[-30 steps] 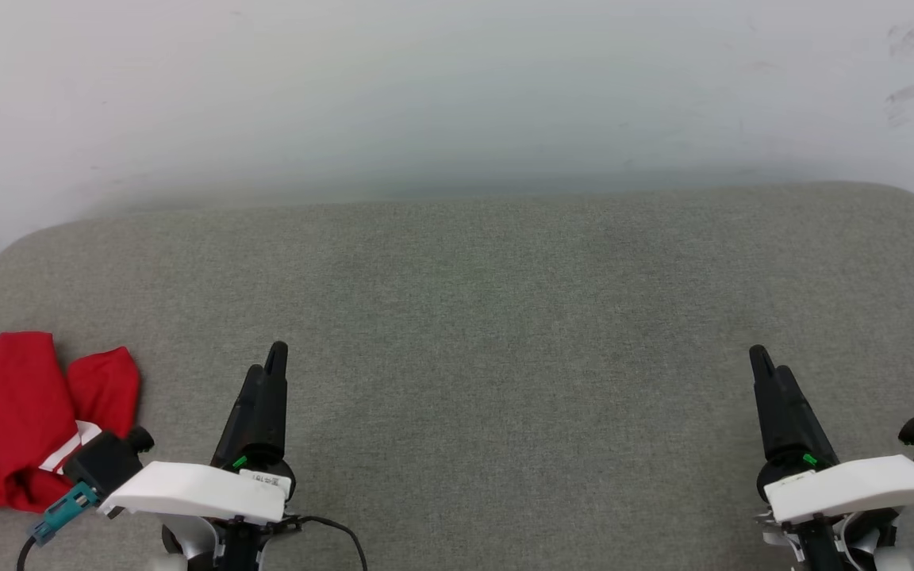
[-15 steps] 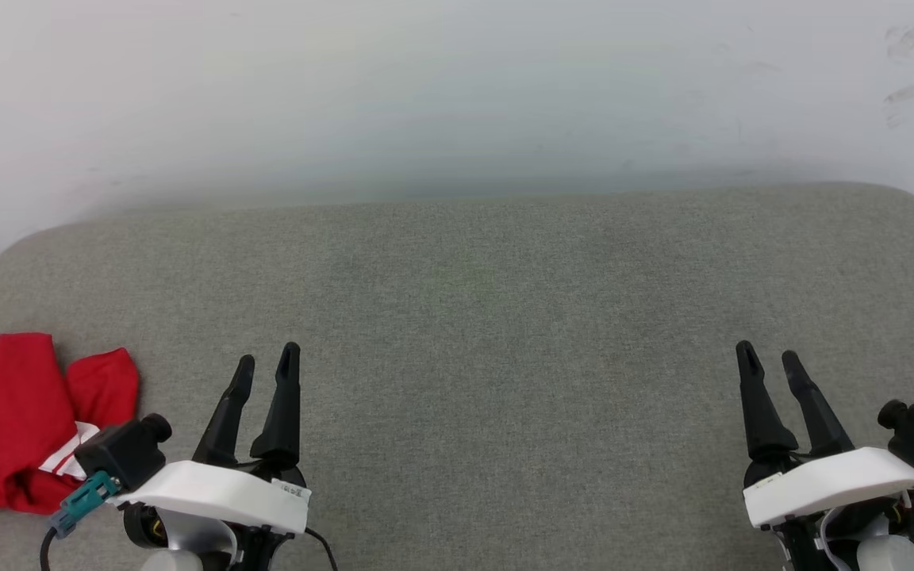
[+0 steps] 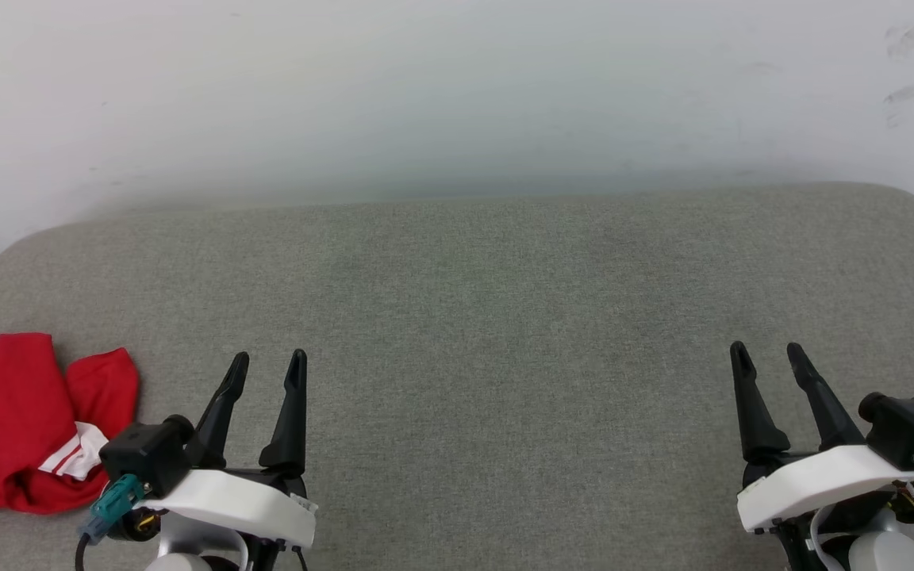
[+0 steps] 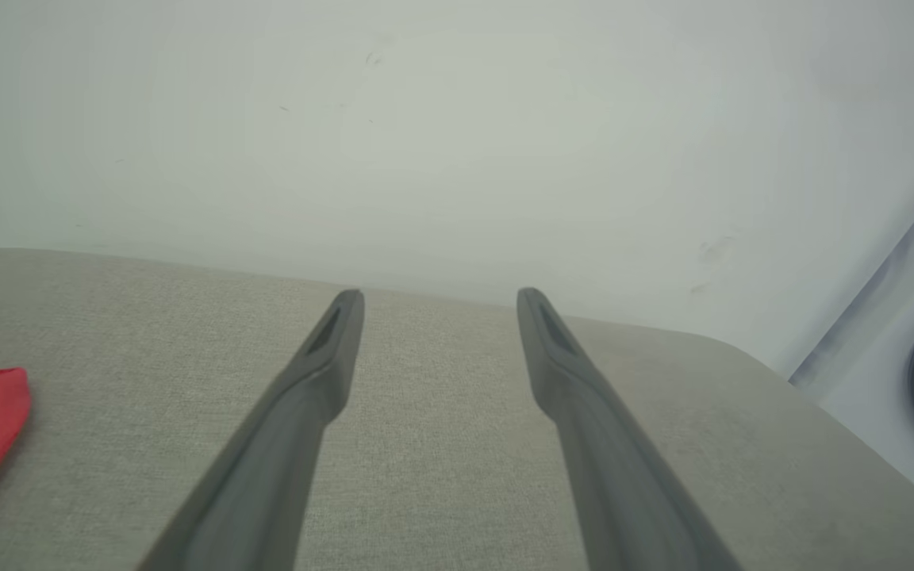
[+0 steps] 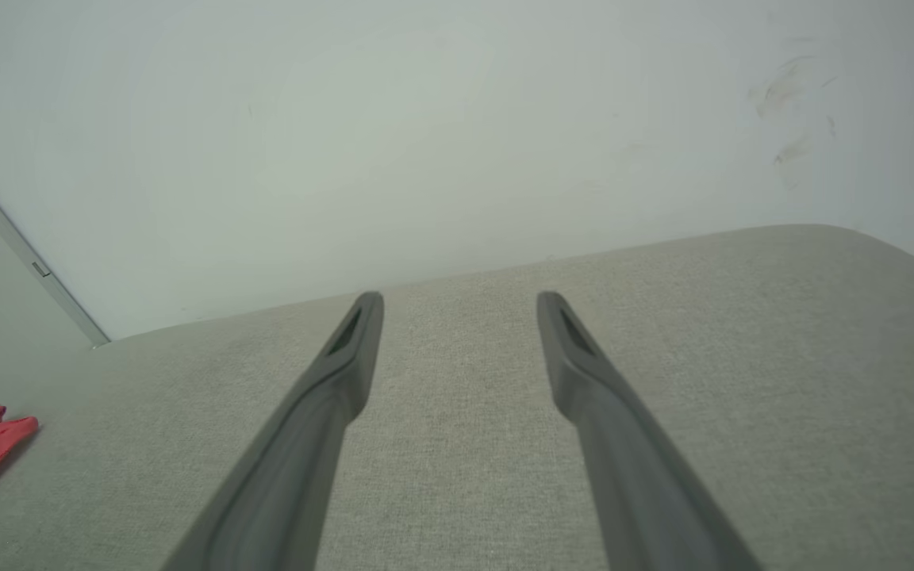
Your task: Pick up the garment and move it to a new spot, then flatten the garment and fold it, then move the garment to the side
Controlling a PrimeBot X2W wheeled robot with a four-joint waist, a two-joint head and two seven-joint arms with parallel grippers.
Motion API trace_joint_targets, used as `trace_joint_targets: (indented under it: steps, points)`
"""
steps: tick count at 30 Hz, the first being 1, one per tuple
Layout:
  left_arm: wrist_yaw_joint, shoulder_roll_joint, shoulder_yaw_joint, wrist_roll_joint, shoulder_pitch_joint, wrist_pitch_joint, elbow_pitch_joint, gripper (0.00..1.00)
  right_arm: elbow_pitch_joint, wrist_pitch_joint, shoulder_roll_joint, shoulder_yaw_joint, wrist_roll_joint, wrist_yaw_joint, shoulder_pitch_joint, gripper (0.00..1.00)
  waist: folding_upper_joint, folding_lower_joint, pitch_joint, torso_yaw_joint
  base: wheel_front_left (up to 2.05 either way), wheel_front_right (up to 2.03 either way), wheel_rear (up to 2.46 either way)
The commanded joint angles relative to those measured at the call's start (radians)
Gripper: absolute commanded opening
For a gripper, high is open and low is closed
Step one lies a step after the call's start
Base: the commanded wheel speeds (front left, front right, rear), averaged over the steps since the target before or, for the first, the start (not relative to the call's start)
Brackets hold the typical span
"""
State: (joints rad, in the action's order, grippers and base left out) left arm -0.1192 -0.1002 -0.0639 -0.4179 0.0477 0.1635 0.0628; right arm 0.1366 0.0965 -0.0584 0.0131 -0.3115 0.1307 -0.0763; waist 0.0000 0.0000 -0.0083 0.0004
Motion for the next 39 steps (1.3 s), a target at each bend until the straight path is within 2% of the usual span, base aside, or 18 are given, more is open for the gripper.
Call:
trace_joint_targets:
  steps: [1, 15, 39]
  points:
    - [0.004, -0.009, -0.004, 0.028, -0.001, 0.01, -0.011, 1.0, -0.013, 0.008, 0.003, 0.001, 0.034, 0.0, -0.014, 1.0, 0.0, 0.0, 0.0, 0.0, 0.0, 0.0, 0.0]
    - [0.022, -0.021, -0.027, 0.166, -0.004, 0.045, 0.018, 1.0, -0.011, 0.002, 0.008, 0.013, 0.17, 0.0, -0.005, 1.0, 0.0, 0.0, -0.005, 0.001, 0.0, 0.0, 0.0]
    - [-0.003, 0.015, 0.011, 0.258, -0.001, 0.091, 0.063, 1.0, -0.008, 0.03, 0.009, 0.033, 0.242, 0.0, 0.011, 1.0, 0.0, 0.0, -0.006, 0.015, 0.0, 0.0, 0.0]
